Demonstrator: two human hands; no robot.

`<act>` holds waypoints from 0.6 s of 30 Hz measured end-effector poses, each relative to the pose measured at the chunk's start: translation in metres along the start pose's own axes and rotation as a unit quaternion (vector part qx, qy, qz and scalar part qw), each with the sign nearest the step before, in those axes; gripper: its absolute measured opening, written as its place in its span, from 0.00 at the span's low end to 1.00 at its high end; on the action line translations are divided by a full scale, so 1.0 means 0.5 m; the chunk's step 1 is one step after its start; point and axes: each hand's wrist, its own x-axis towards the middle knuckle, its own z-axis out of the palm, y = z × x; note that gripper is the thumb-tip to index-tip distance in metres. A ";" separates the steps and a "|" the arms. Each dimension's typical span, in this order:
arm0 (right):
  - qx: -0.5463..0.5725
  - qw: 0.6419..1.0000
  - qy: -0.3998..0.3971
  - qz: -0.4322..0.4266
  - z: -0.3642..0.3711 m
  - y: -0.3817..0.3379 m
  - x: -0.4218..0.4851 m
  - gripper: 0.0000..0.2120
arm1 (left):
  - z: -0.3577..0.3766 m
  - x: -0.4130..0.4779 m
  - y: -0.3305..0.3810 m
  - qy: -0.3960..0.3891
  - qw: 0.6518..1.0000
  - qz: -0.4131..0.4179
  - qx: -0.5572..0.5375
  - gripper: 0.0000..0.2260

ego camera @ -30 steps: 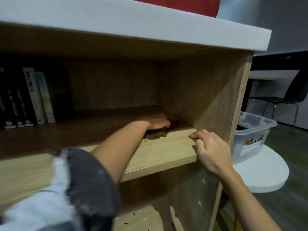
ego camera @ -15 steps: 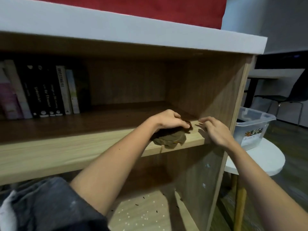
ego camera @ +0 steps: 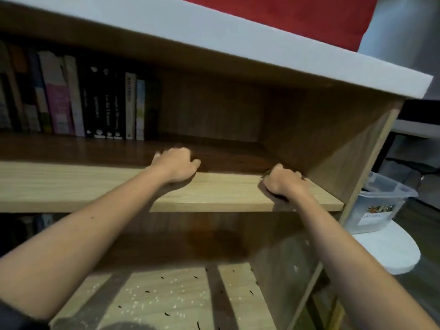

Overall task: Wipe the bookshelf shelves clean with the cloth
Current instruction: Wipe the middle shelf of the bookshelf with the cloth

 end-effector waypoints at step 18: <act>0.162 0.958 -0.100 -0.215 -0.003 -0.064 0.117 0.06 | 0.050 0.052 -0.036 -0.059 0.995 0.012 0.086 0.23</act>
